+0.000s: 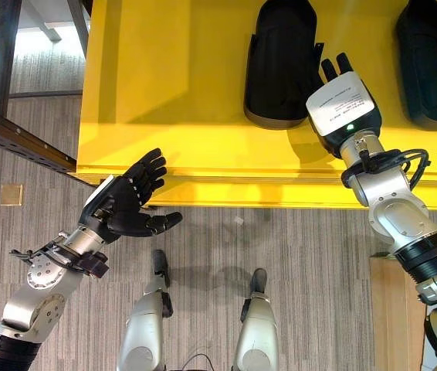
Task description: Move parts from the plastic box to the shelf.
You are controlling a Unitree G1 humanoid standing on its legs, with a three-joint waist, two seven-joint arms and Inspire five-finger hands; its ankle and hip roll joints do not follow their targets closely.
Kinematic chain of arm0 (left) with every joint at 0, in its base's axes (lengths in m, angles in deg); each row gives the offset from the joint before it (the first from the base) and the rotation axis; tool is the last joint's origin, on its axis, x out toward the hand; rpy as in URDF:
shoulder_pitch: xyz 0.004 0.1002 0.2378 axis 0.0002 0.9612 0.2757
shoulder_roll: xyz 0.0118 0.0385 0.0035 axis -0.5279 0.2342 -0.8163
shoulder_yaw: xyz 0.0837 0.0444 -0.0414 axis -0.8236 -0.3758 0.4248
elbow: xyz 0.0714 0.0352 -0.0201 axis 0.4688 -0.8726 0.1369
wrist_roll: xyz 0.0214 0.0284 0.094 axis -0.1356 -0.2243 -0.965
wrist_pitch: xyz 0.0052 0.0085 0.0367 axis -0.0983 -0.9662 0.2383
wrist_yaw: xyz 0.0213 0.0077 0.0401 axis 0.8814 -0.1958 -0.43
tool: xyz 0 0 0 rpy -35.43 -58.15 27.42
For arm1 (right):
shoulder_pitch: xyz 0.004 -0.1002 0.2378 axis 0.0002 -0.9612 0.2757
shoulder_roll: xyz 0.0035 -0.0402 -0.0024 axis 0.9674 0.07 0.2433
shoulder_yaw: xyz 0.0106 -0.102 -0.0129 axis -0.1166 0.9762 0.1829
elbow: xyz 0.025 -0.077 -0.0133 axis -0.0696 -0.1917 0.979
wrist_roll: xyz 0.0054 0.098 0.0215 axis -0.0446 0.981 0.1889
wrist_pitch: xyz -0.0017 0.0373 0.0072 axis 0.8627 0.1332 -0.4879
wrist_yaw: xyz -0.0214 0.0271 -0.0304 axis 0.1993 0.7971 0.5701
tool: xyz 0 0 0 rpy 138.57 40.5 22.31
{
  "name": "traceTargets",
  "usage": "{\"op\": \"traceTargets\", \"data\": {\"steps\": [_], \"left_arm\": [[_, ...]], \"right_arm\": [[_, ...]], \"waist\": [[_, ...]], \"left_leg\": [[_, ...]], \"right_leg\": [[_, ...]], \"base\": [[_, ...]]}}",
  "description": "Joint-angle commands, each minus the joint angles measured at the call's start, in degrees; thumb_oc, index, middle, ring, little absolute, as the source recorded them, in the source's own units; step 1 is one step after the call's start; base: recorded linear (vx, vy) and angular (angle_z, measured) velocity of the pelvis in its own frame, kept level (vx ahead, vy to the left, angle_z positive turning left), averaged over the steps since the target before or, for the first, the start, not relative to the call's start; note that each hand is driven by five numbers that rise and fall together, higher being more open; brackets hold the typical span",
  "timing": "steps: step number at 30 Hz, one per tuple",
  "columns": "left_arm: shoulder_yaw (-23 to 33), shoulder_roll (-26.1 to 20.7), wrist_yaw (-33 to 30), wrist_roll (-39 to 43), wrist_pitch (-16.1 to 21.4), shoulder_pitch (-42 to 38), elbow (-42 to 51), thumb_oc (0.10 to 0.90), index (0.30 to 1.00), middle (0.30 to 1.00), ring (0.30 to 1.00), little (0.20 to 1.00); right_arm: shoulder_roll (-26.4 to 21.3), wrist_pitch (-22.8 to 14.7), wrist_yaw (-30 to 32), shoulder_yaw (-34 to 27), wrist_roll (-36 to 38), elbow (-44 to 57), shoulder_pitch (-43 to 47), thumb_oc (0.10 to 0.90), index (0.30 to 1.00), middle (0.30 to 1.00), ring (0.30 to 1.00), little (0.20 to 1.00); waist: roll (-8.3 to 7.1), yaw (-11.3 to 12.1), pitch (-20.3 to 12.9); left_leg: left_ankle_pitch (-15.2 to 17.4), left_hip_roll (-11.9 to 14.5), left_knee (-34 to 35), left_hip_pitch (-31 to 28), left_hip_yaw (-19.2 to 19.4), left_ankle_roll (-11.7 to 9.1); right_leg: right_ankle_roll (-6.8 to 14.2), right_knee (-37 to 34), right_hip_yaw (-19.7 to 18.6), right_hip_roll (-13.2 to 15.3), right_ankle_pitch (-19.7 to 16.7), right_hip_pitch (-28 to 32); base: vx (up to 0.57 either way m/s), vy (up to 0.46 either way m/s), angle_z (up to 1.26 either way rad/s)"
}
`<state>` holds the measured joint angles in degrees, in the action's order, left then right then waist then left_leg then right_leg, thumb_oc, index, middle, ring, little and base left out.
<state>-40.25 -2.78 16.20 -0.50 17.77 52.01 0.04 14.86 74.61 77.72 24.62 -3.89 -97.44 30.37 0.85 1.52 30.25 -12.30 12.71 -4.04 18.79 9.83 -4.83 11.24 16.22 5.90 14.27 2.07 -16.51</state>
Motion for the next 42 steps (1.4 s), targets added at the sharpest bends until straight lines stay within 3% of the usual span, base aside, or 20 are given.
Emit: {"op": "traceTargets", "data": {"steps": [1,18,34,42], "left_arm": [[1.1,-1.4,1.7,1.3,5.0,-0.6,3.9,0.900,1.000,1.000,1.000,1.000],[1.3,-1.4,2.2,1.3,4.5,-0.6,3.9,0.900,1.000,1.000,1.000,1.000],[1.2,-1.6,2.3,1.2,4.5,-1.0,3.6,0.900,1.000,1.000,1.000,1.000],[1.2,-1.5,2.0,1.4,4.7,-1.1,3.8,0.900,1.000,1.000,1.000,1.000]], "right_arm": [[-4.2,5.5,1.2,-1.5,-3.8,1.6,7.2,0.900,1.000,1.000,1.000,1.000],[-4.2,6.8,-0.9,-0.7,-4.3,-0.3,7.6,0.900,1.000,1.000,1.000,1.000],[-3.9,7.3,0.9,0.1,-3.2,-3.3,8.1,0.900,1.000,1.000,1.000,1.000],[-3.8,9.9,4.3,-1.6,-2.5,-3.1,8.2,0.900,1.000,1.000,1.000,1.000]], "waist": [[-1.64,-0.3,-2.0],[-1.95,-0.1,-2.1],[-1.96,0.1,-2.2],[-1.77,-0.1,-2.2]], "left_leg": [[8.8,0.7,-4.2,-3.6,-1.8,-1.4],[8.7,0.8,-4.1,-3.6,-1.8,-1.5],[8.5,0.9,-3.8,-3.7,-1.7,-1.5],[8.6,0.8,-3.6,-3.7,-1.7,-1.5]], "right_leg": [[-7.7,2.6,0.8,-9.3,4.5,-2.3],[-7.7,2.3,0.9,-9.4,4.3,-2.0],[-7.6,1.9,1.2,-9.3,4.1,-1.7],[-7.6,1.6,1.0,-9.4,4.1,-1.7]], "base": [[0.00,0.000,0.00],[0.00,0.000,0.00],[0.00,0.000,0.00],[0.00,0.000,0.00]]}}
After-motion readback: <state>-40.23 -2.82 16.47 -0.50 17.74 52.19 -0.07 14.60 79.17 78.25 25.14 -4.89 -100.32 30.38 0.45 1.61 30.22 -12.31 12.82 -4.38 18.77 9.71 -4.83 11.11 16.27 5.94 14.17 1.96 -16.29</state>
